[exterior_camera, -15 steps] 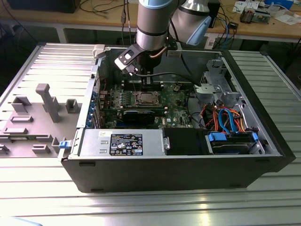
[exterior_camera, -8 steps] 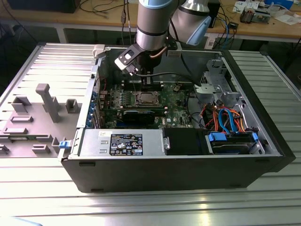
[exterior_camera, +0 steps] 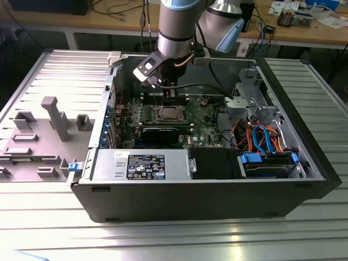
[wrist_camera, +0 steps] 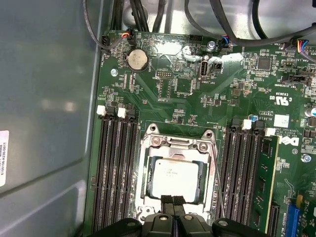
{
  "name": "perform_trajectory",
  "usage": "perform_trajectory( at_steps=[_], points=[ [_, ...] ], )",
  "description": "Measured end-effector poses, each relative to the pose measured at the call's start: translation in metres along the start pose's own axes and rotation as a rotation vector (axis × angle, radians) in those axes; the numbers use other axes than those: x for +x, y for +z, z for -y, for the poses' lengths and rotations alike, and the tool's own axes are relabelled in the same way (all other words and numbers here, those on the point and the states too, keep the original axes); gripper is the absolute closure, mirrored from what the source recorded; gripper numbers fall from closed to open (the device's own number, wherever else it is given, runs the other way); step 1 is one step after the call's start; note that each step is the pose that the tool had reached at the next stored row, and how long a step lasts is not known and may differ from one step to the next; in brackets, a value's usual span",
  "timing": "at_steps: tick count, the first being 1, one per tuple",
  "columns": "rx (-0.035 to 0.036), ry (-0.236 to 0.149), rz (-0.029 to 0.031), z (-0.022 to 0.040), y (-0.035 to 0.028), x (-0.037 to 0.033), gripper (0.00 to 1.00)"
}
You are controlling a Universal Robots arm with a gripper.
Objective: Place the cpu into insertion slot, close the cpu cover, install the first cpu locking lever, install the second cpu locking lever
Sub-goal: 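Install the first cpu locking lever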
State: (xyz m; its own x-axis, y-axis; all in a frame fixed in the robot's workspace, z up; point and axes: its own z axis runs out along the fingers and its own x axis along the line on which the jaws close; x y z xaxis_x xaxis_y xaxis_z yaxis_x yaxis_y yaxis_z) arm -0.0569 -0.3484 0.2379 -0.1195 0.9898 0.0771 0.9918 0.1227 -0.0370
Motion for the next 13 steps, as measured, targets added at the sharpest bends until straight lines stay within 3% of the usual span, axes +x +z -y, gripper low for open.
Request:
perform_trajectory(
  at_steps=[13],
  points=[
    [0.0034, -0.043, 0.0016, 0.0000, 0.0000, 0.0000, 0.89]
  ],
)
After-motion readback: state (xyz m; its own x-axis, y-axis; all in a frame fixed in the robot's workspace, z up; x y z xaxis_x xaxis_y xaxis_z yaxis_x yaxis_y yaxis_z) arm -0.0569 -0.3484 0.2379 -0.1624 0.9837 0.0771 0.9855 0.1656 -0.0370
